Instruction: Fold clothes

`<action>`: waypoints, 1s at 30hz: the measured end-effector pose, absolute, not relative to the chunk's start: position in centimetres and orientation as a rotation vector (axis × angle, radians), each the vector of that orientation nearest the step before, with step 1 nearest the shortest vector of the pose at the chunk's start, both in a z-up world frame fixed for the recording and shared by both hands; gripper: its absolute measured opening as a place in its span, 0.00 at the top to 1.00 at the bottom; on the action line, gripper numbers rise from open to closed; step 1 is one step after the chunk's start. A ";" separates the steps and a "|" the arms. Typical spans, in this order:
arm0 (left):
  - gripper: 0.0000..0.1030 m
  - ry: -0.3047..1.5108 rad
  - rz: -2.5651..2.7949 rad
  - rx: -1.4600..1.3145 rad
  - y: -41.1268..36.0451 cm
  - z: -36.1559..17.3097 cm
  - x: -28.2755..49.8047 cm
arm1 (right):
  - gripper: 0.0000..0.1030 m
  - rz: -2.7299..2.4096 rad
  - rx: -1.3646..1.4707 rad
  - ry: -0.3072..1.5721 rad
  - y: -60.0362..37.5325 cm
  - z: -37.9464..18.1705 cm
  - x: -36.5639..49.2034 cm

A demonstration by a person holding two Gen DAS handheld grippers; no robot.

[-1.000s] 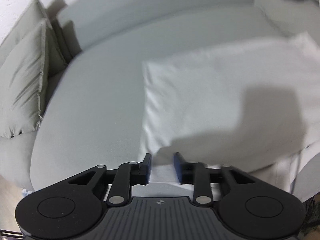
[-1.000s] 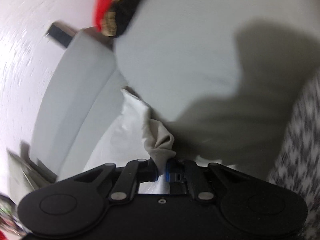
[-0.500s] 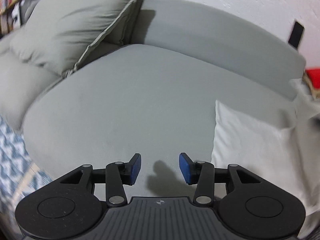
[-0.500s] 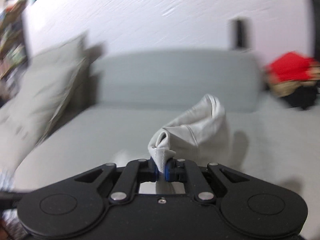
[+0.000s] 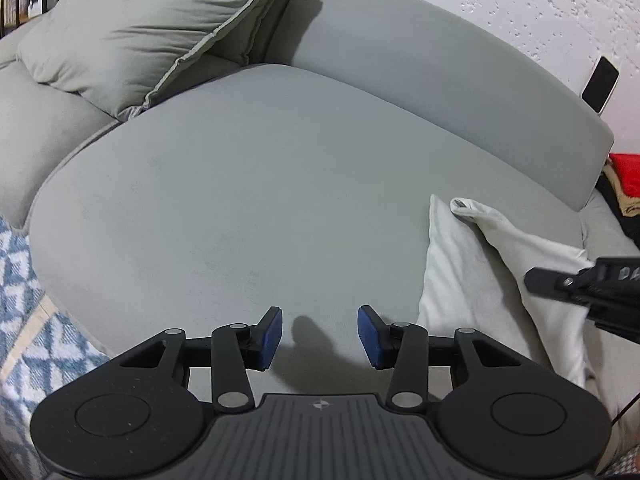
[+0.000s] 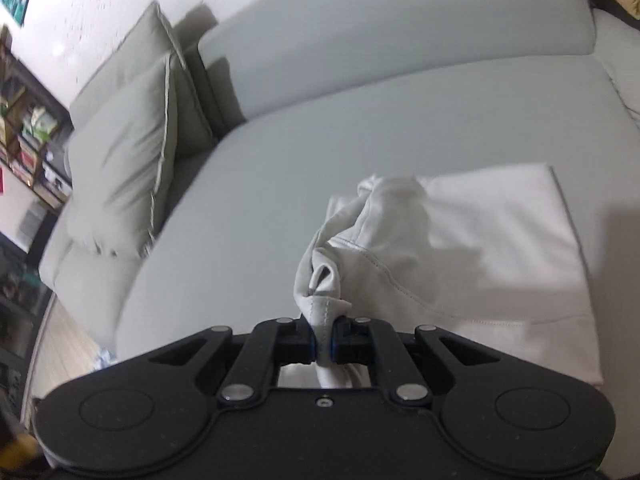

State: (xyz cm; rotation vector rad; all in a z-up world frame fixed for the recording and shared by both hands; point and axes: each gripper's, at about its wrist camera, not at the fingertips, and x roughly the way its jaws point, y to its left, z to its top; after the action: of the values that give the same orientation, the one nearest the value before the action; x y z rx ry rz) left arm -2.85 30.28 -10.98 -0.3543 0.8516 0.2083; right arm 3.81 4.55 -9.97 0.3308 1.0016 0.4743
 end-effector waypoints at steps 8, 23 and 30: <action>0.60 0.840 0.254 -0.369 30.2 -10.9 -3.3 | 0.94 0.531 0.181 0.995 8.5 -10.3 2.4; 0.77 0.730 0.259 -0.260 28.2 -9.2 -3.4 | 0.66 0.609 0.221 0.907 -3.2 -6.1 0.9; 0.86 0.787 -0.055 0.172 16.5 -11.1 1.5 | 0.77 0.596 0.047 0.914 -3.8 -10.4 0.9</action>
State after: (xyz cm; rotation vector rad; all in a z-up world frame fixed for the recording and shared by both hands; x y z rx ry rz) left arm 1.54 16.46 -11.14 0.1721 0.7868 -0.0554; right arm 0.85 -3.78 -10.39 0.0473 0.9138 0.5957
